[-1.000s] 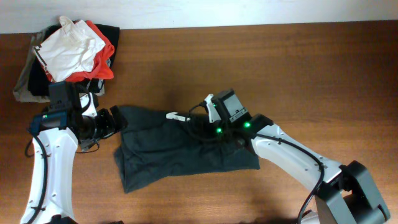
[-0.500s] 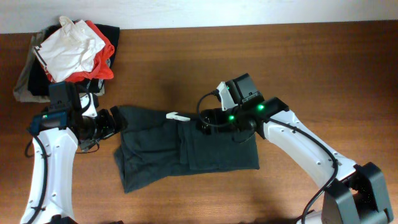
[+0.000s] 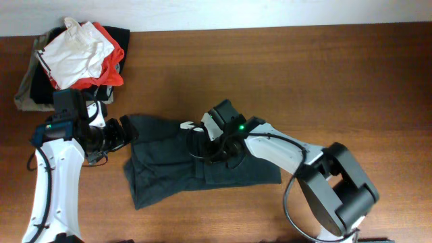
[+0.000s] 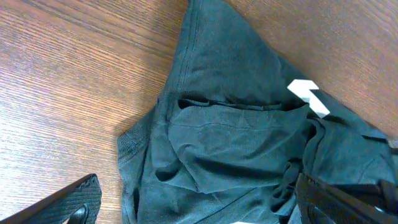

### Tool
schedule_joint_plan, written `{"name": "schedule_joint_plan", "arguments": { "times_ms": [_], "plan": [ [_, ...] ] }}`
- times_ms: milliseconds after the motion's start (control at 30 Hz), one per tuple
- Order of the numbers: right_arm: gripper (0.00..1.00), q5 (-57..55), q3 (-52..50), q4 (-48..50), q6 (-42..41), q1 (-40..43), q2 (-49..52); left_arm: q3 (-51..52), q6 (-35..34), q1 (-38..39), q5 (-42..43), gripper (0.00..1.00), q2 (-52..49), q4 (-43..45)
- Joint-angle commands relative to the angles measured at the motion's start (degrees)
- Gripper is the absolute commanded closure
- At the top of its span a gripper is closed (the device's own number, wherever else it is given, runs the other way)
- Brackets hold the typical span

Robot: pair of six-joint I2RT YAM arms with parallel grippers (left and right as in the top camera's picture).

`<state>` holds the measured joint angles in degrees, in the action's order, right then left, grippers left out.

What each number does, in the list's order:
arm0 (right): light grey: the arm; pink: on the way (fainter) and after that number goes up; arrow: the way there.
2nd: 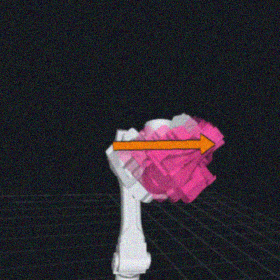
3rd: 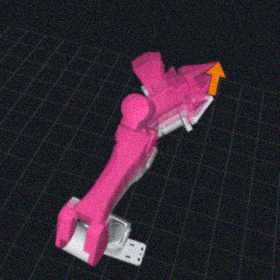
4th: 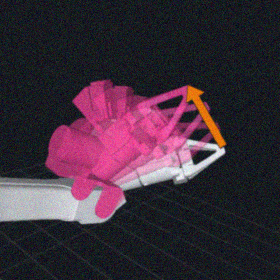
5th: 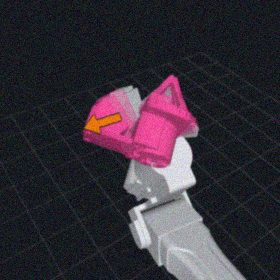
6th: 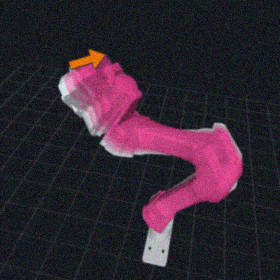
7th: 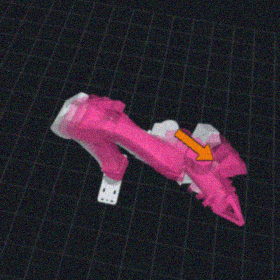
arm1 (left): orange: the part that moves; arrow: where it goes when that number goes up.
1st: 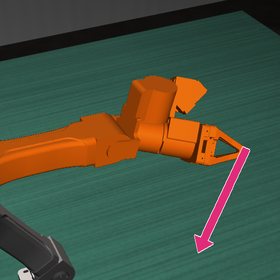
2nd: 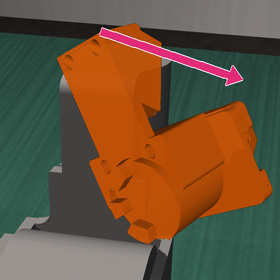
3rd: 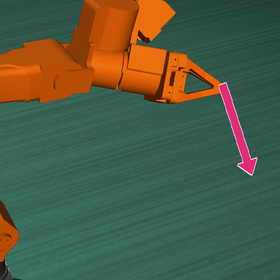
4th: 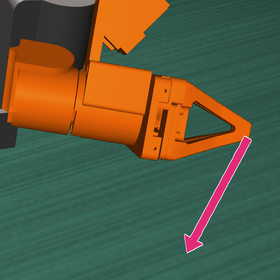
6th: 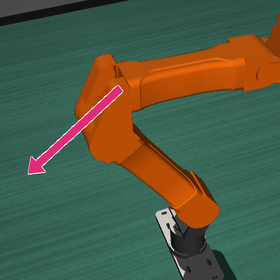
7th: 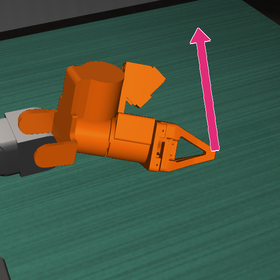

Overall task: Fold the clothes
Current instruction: 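Fold the right end leftward over the strip with the right gripper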

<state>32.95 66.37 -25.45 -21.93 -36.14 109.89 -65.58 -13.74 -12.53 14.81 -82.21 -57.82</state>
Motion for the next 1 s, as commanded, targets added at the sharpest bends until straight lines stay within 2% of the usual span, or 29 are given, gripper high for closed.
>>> {"name": "schedule_joint_plan", "arguments": {
  "times_ms": [0,167,367,500,600,733,967],
  "plan": [
    [0.96,6.3,0.4,0.4,0.5,0.5,5.1,-0.8,0.1,0.2,0.5,0.01,0.6,-0.1],
    [0.96,10.8,0.7,1.3,0.8,2.6,5.3,-0.8,0.1,0.2,0.5,0.01,0.6,-0.1],
    [0.8,11.1,0.8,0.4,3.6,9.9,-5.7,-0.8,0.5,0.2,0.5,0.01,0.6,-0.1],
    [0.74,17.8,0.8,0.1,8.2,16.9,-8.3,-0.8,0.5,0.2,0.5,0.01,0.6,-0.1],
    [0.73,18.3,0.6,-3.5,11.7,20.1,-6.6,-0.8,0.5,0.2,0.5,0.01,0.6,-0.1],
    [0.74,19.4,0.2,-4.6,12.7,19.2,-2.5,-0.8,0.5,0.2,0.5,0.01,0.6,-0.1],
    [0.71,19.2,0.1,0.9,11.8,15.8,9.9,-0.8,0.5,0.2,0.5,0.01,0.6,-0.1]
  ]
}}
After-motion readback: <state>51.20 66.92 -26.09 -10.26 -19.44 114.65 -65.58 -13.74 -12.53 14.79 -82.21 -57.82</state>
